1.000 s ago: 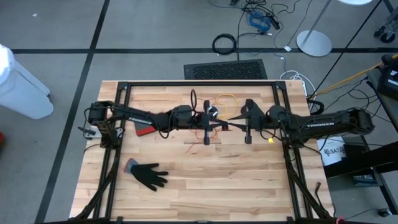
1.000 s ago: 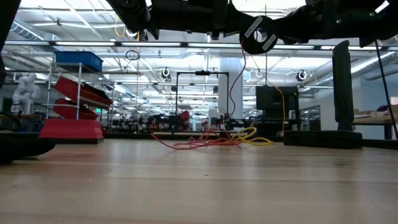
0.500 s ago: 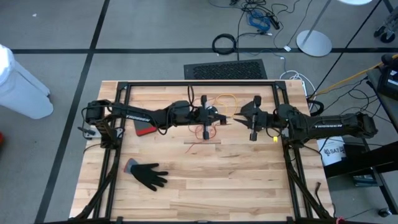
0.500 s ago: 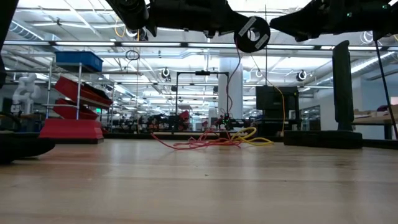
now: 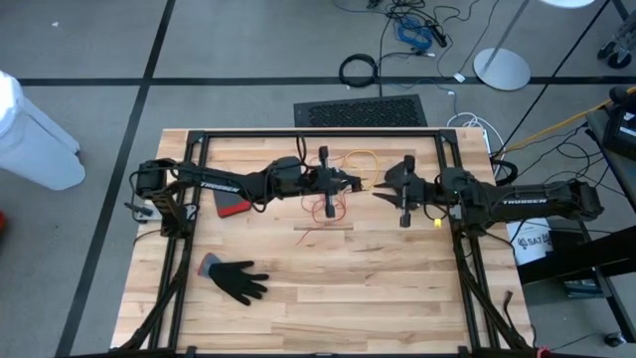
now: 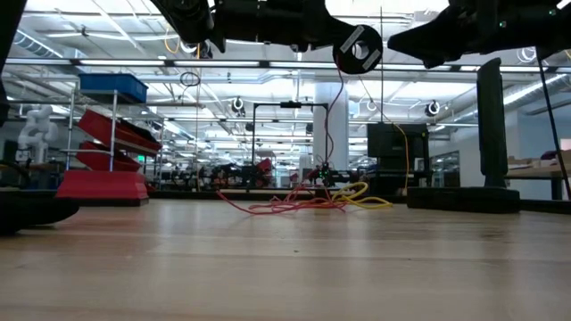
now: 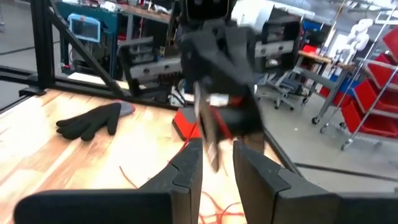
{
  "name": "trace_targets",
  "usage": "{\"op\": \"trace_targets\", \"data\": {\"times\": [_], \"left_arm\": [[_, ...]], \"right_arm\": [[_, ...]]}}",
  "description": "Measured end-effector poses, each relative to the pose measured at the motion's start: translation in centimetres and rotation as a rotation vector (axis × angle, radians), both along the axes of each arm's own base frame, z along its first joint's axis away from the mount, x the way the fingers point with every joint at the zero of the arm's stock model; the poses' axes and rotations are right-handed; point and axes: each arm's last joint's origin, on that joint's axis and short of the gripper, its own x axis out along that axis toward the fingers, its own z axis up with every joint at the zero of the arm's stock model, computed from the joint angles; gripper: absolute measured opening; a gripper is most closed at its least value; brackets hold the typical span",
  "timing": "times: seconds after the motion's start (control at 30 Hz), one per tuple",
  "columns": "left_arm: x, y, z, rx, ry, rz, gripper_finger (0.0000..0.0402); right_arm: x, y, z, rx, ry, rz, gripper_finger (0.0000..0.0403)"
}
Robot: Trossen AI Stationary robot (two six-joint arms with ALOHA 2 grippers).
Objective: Coil cords
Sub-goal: Coil the red wire into the spool
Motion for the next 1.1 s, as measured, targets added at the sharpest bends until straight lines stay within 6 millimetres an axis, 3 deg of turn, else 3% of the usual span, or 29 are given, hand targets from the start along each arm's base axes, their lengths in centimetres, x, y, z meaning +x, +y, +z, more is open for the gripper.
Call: {"op": "trace_targets", "data": {"times": [0.3, 0.8, 0.9, 1.1], "left_arm": [[-0.1, 0.3, 0.5, 0.001, -0.047, 0.056, 0.0], [-0.2, 0.7, 1.2, -0.001, -0.119, 0.108, 0.0], [-0.2, 0.7, 1.3, -0.001, -0.123, 0.109, 0.0], [-0.2, 0.7, 1.4, -0.001, -0.135, 0.109, 0.0]], "right_arm": [[0.8, 0.2, -1.1, 0.04, 0.075, 0.02, 0.0077], [5.9, 1.0, -4.6, 0.025, 0.072, 0.023, 0.0077], [6.5, 0.7, -5.8, 0.02, 0.112, -0.061, 0.0077], [7.5, 0.8, -6.6, 0.022, 0.053, -0.008, 0.0077]]}}
